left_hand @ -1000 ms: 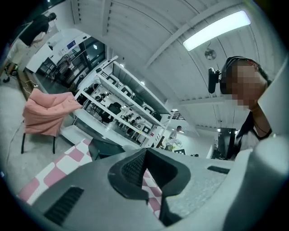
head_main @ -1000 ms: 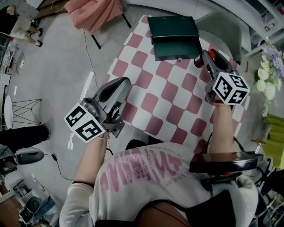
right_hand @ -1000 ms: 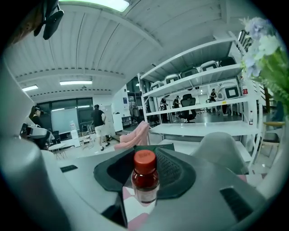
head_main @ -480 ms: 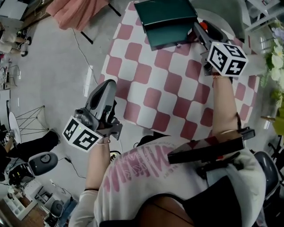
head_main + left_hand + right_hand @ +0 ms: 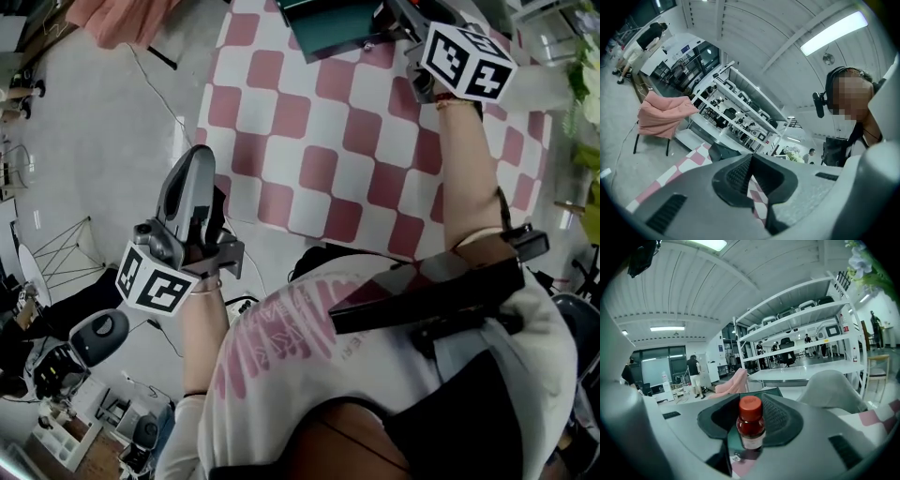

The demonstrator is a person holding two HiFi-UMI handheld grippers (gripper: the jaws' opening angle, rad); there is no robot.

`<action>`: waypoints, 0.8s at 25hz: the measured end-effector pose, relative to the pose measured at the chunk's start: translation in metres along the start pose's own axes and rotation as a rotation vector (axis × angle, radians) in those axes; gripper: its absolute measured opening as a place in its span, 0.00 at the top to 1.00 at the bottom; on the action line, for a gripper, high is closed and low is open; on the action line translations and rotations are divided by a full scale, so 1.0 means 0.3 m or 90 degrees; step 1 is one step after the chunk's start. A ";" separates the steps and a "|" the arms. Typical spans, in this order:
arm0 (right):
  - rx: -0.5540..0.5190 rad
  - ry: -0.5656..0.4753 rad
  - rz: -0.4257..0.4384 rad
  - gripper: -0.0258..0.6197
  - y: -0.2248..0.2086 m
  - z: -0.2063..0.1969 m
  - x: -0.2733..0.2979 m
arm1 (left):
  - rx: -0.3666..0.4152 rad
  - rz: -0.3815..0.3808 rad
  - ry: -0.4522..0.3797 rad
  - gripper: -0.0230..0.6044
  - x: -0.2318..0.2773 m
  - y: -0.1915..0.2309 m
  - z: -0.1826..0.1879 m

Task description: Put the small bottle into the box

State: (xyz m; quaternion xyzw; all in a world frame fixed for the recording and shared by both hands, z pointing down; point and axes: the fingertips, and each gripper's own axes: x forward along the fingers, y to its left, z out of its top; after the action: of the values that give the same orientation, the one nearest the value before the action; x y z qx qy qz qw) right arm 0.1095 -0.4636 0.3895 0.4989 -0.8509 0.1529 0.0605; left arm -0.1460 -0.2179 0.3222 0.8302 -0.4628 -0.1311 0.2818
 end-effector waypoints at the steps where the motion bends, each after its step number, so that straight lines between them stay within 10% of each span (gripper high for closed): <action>1: 0.005 -0.002 -0.006 0.73 -0.002 0.002 0.001 | 0.000 -0.002 0.001 0.95 -0.007 -0.004 -0.005; 20: -0.031 0.025 -0.059 0.73 0.056 -0.013 0.026 | -0.008 -0.066 0.011 0.95 -0.027 0.032 0.032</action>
State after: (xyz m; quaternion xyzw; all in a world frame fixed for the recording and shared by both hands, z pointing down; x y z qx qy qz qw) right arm 0.0909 -0.4611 0.3916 0.5329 -0.8291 0.1388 0.0963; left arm -0.1616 -0.2184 0.3198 0.8524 -0.4158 -0.1411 0.2838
